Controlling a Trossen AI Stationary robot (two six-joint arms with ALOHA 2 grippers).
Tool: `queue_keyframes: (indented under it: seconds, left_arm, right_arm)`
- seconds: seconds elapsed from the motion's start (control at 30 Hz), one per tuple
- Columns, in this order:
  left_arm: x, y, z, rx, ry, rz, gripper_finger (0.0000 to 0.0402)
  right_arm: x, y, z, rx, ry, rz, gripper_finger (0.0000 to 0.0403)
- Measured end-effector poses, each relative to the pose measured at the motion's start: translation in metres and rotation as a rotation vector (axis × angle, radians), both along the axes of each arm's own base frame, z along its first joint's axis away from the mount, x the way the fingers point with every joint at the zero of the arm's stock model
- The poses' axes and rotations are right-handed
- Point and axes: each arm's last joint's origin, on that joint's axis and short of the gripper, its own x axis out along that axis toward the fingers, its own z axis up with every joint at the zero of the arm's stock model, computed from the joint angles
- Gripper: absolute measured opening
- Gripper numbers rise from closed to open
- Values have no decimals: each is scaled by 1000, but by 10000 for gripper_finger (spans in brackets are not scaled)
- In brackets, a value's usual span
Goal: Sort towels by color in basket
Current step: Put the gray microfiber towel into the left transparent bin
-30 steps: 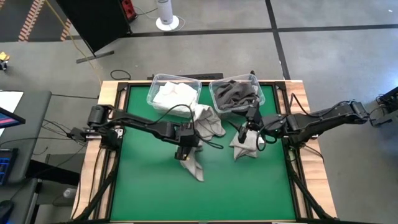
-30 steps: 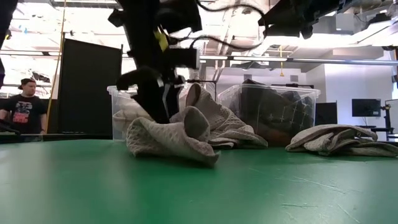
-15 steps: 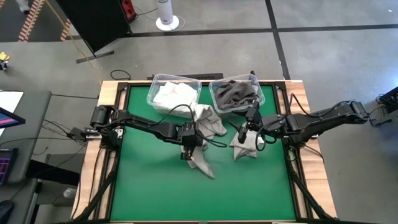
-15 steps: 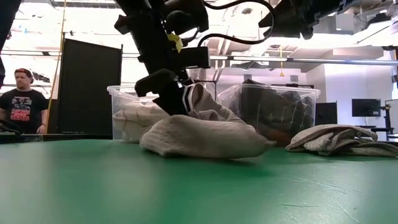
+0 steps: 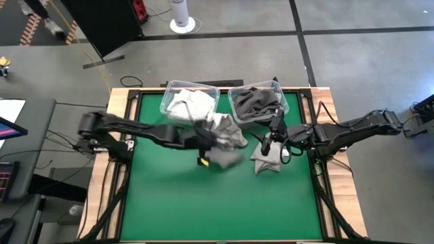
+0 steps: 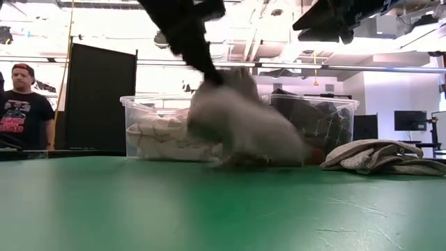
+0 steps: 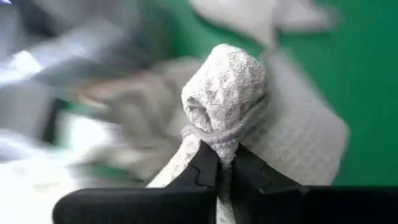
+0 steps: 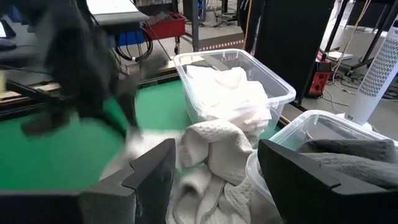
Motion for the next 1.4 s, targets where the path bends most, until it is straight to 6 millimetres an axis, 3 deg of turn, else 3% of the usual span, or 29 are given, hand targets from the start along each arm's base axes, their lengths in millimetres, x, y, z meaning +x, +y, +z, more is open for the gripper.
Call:
queue_keyframes:
  seconds: [0.27,0.43,0.57,0.97,1.23,1.4]
  left_arm:
    - [-59,33,103,192,-421,253,8]
    - [-89,63,134,285,-535,398,8]
    - [-97,89,124,275,-430,440,8]
    - [-101,157,43,127,127,690,9]
    - [-83,169,31,166,134,637,15]
    - [-69,177,22,37,17,615,70]
  right_arm:
    - [1,3,1,3,-19,15,272]
    - [1,3,3,-7,-32,17,272]
    - [2,3,4,-13,-37,19,272]
    - [1,3,3,-16,-29,20,272]
    - [1,3,3,-9,-31,18,272]
    - [1,3,3,-7,-32,19,272]
